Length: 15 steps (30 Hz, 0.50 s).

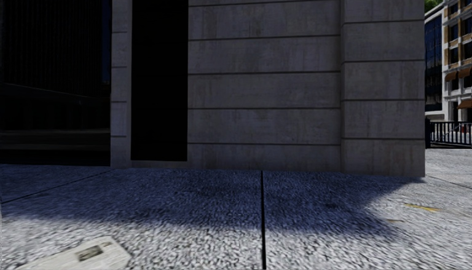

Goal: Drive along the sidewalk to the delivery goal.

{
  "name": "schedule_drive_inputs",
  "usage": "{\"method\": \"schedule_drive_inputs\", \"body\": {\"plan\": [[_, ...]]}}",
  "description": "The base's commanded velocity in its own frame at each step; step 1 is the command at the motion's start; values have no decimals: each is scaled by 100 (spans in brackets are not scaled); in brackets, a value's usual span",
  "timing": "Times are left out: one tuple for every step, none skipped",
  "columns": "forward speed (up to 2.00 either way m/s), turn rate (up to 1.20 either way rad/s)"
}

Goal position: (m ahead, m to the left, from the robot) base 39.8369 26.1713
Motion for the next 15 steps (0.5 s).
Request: {"method": "schedule_drive_inputs", "body": {"plan": [[150,47],[150,55],[150,55],[150,56],[150,57],[150,57],[150,57],[150,57],[150,57],[150,57],[150,57],[150,62],[150,62],[150,66],[150,67]]}}
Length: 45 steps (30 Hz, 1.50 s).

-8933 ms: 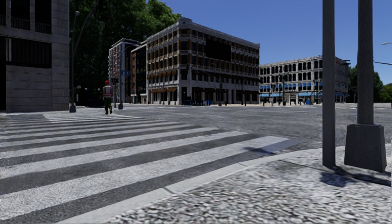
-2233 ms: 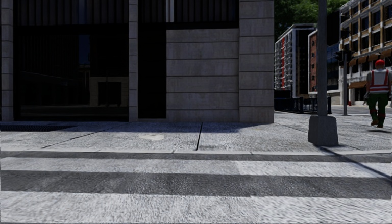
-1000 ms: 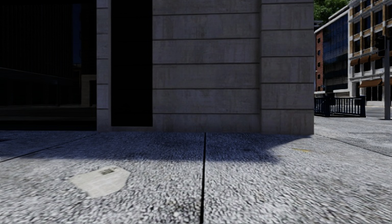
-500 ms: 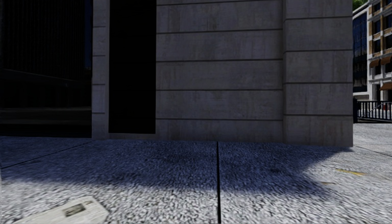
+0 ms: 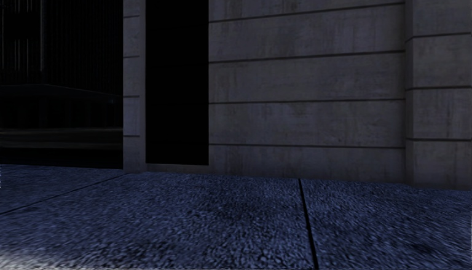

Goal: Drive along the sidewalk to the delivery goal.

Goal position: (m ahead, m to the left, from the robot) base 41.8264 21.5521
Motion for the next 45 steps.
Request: {"method": "schedule_drive_inputs", "body": {"plan": [[150,69],[150,69],[150,69],[150,69],[150,70],[150,70],[150,70],[150,71],[150,71],[150,71],[150,73],[150,74],[150,74],[150,74],[150,74],[150,74],[150,74],[150,74],[150,74],[150,74],[150,74],[150,74],[150,74],[150,74],[150,74],[150,74],[150,74],[150,74],[150,74],[150,74],[150,74],[150,74],[150,74],[150,74],[150,74],[150,74],[150,74],[150,74],[150,74],[150,74],[150,74],[150,74],[150,74],[150,74],[150,74]]}}
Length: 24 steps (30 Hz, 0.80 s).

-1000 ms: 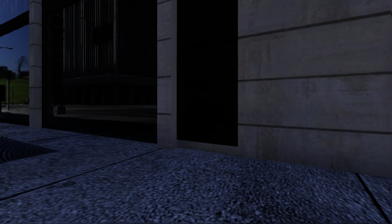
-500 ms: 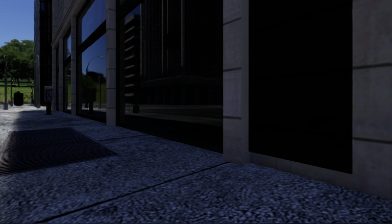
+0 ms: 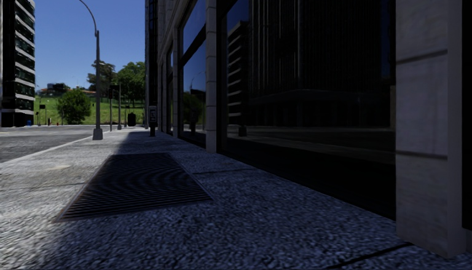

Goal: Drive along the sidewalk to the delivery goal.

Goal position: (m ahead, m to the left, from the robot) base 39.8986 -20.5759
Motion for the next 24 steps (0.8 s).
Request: {"method": "schedule_drive_inputs", "body": {"plan": [[150,74],[150,73],[150,70],[150,69],[150,68],[150,68],[150,68],[150,68],[150,68],[150,68],[150,68],[150,68],[150,68],[150,68],[150,68],[150,65],[150,65],[150,64],[150,56],[156,37],[200,18],[200,0],[200,0],[200,0]]}}
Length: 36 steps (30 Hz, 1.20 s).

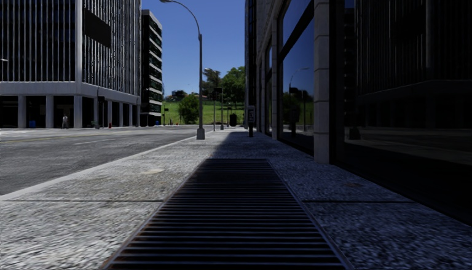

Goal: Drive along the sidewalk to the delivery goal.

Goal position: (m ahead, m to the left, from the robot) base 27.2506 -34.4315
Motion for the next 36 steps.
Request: {"method": "schedule_drive_inputs", "body": {"plan": [[200,0],[200,0],[200,0],[200,0],[200,0],[200,0],[200,0],[200,0],[200,0],[200,0],[200,0],[200,0],[200,0],[200,0],[200,0],[200,0],[200,0],[200,0],[200,0],[200,0],[200,0],[200,0],[200,0],[200,0],[200,0],[200,0],[200,0],[200,0],[200,0],[200,0],[200,0],[200,0],[200,0],[200,0],[200,0],[200,0]]}}
